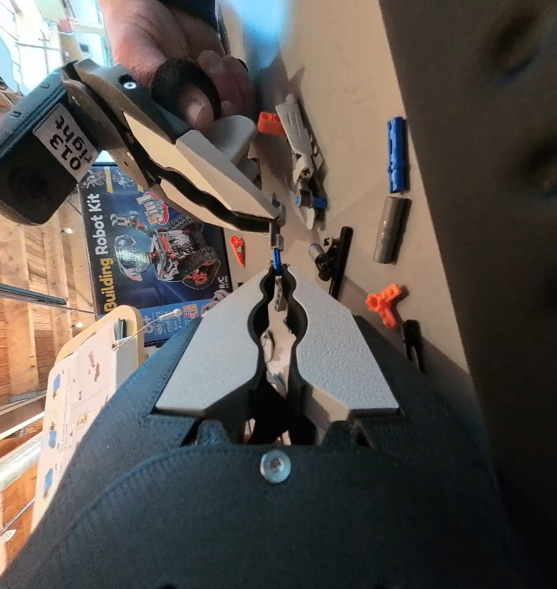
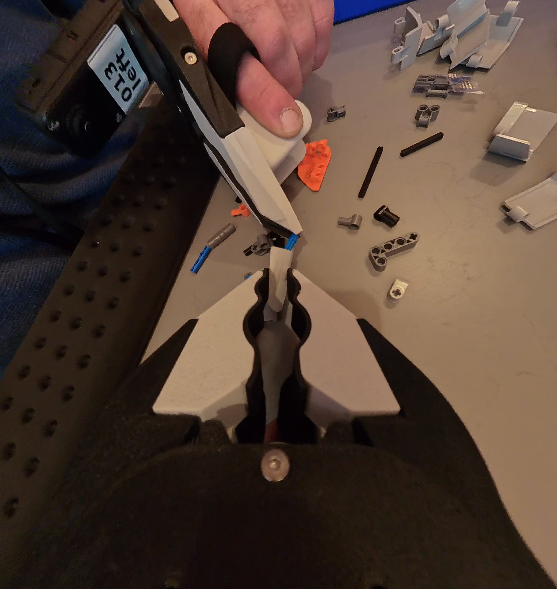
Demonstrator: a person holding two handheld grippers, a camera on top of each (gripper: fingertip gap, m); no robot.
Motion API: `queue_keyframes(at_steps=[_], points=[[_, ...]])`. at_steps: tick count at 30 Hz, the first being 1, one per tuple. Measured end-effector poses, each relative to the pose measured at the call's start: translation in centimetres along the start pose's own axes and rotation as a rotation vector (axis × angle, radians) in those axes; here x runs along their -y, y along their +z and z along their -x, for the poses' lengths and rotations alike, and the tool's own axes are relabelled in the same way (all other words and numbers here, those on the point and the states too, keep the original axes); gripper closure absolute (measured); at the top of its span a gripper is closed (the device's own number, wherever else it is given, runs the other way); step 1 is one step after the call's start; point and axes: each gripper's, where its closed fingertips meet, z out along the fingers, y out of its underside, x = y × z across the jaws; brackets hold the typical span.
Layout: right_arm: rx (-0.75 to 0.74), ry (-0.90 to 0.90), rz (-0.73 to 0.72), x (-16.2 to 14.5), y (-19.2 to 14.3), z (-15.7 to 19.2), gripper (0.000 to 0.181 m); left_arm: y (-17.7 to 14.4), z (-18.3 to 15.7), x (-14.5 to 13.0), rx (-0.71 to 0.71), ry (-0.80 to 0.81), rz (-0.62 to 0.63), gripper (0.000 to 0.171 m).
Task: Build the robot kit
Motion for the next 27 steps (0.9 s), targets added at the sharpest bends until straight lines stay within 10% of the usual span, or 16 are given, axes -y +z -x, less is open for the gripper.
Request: queue_keyframes(at_steps=[27], points=[[-0.228, -0.173, 0.146, -0.9, 0.4, -1.6, 0.181, 0.4, -1.8, -0.3, -0.318, -0.483, -0.028, 0.168]])
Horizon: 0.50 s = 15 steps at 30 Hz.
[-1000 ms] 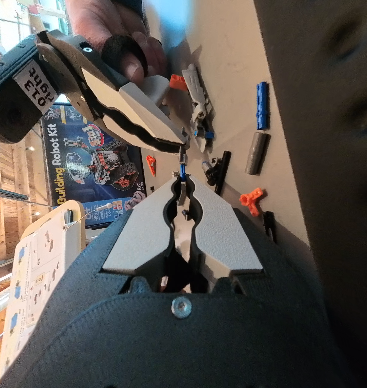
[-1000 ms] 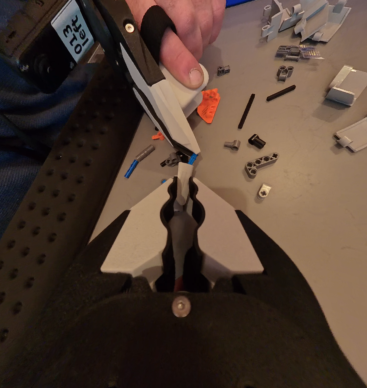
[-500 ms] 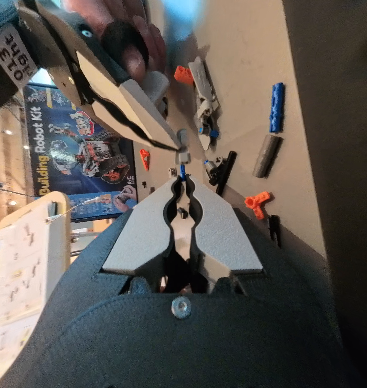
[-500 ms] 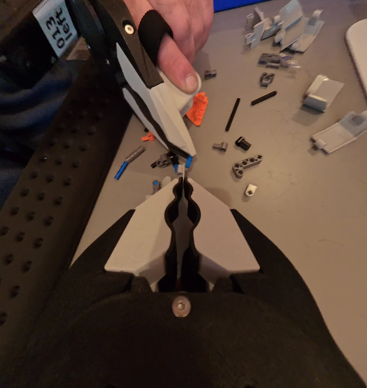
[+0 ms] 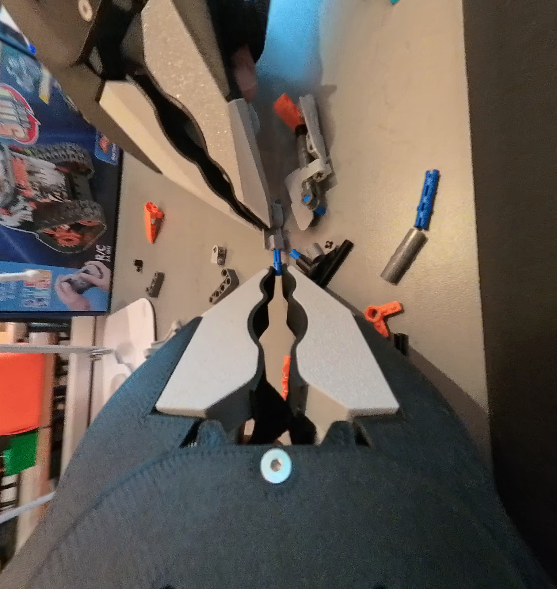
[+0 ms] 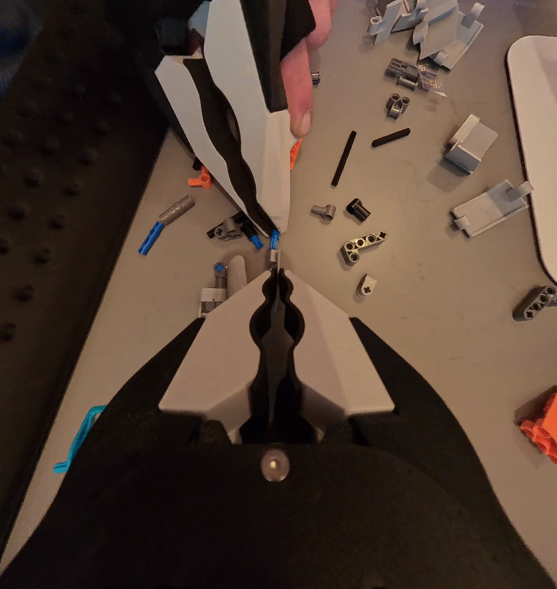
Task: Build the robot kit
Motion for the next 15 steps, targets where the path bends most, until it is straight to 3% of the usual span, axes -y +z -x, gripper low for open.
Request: queue_keyframes(at_steps=[15], points=[[-0.051, -0.037, -0.007, 0.06, 0.09, -0.39, 0.181, 0.34, -0.19, -0.27, -0.212, -0.361, -0.027, 0.169]])
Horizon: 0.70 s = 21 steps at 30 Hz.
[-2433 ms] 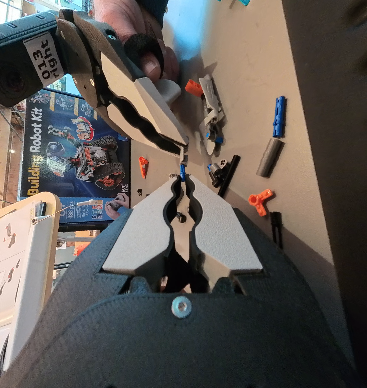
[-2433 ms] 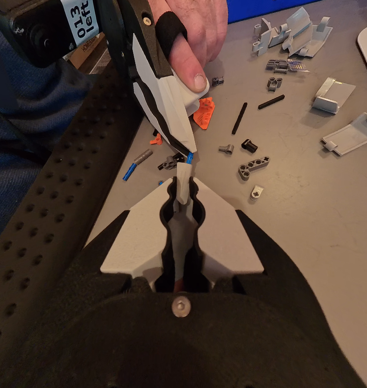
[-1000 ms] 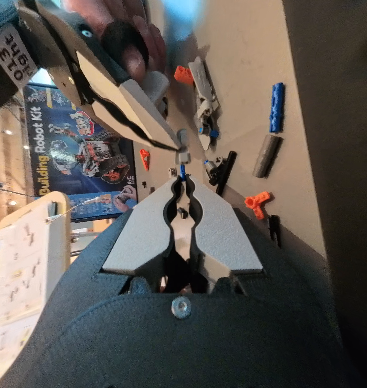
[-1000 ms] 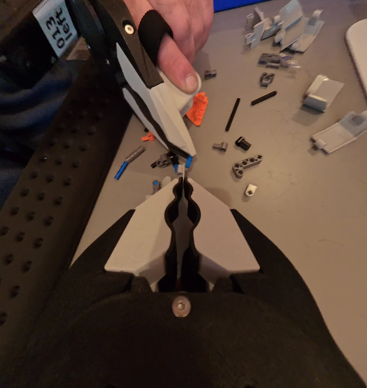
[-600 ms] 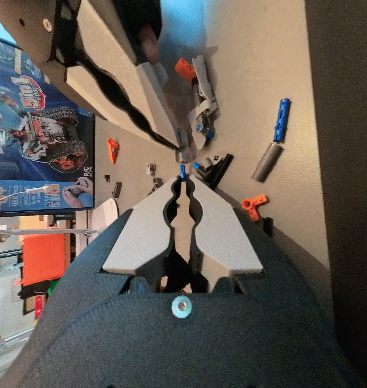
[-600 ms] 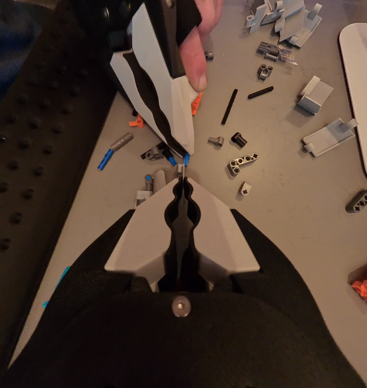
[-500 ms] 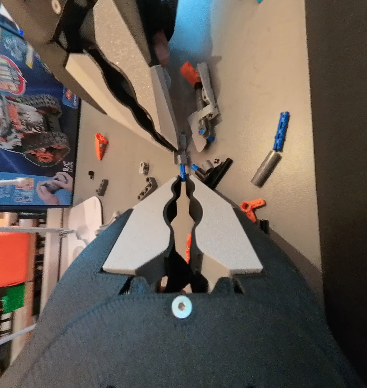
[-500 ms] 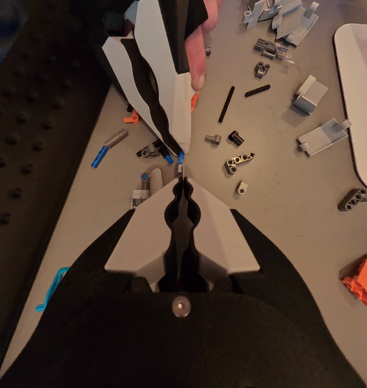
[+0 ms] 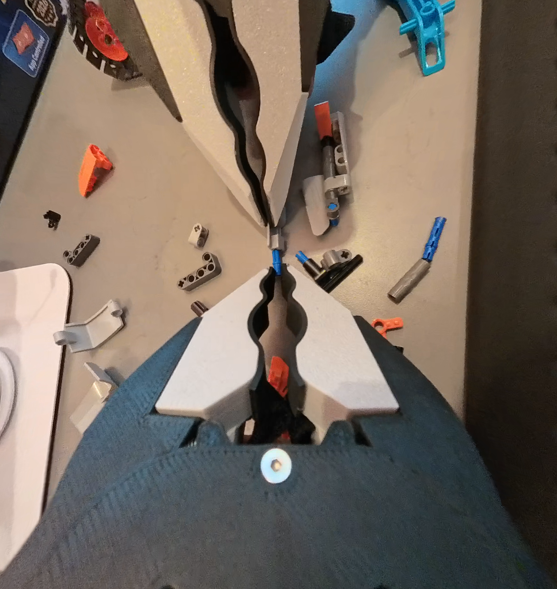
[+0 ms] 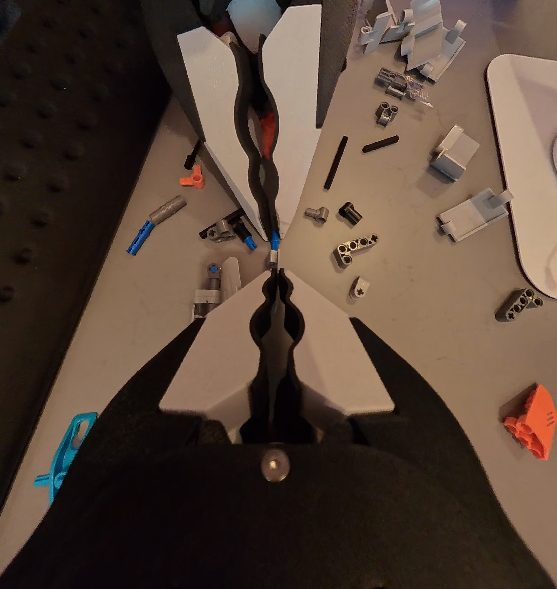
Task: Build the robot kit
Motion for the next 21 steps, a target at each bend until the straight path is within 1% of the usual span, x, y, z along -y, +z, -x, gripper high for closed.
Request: queue_keyframes(at_steps=[8, 12, 21], points=[[-0.01, 0.001, -0.021, 0.03, -0.06, -0.2, 0.181, 0.05, -0.01, -0.03, -0.058, -0.052, -0.007, 0.169], [-0.001, 0.022, -0.054, 0.4, -0.26, -0.25, 0.181, 0.06, 0.02, -0.04, -0.074, -0.067, -0.008, 0.169], [-0.022, -0.012, -0.051, 0.13, -0.14, -0.49, 0.181, 0.1, 0.06, -0.03, -0.109, -0.079, -0.011, 0.169]])
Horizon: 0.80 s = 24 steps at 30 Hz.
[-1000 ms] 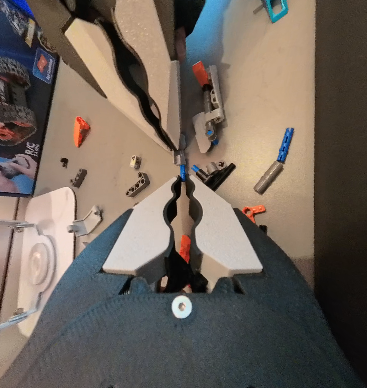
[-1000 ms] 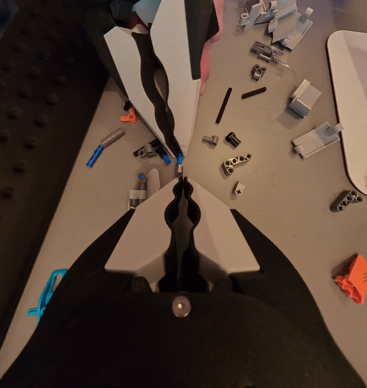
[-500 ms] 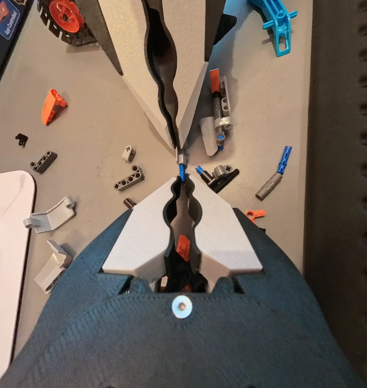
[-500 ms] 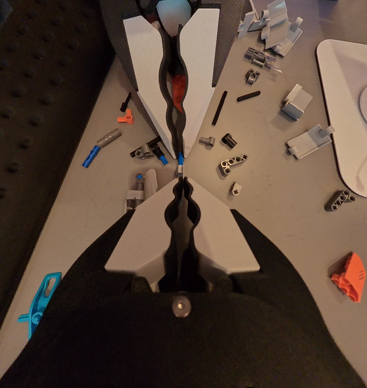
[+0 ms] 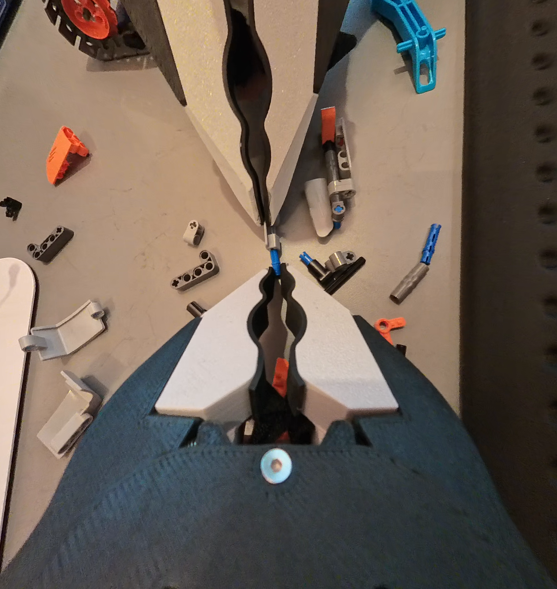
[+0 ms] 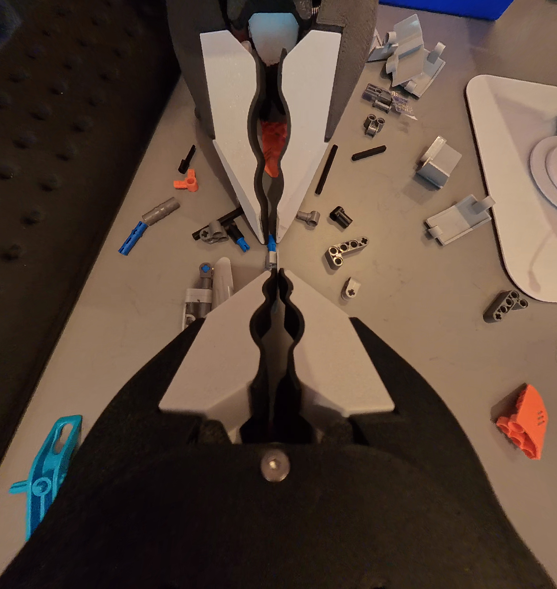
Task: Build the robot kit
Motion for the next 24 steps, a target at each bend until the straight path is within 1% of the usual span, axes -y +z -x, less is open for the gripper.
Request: queue_keyframes(at_steps=[8, 12, 24], points=[[-0.01, -0.048, -0.013, 0.09, -0.16, -0.02, 0.181, 0.06, 0.06, 0.06, -0.052, -0.016, 0.022, 0.169], [-0.005, -0.041, -0.02, 0.04, -0.13, -0.11, 0.181, 0.07, 0.06, 0.05, -0.055, -0.016, 0.024, 0.169], [-0.017, -0.096, -0.043, 0.28, -0.26, 0.03, 0.181, 0.08, -0.02, 0.09, -0.096, -0.046, 0.031, 0.169]])
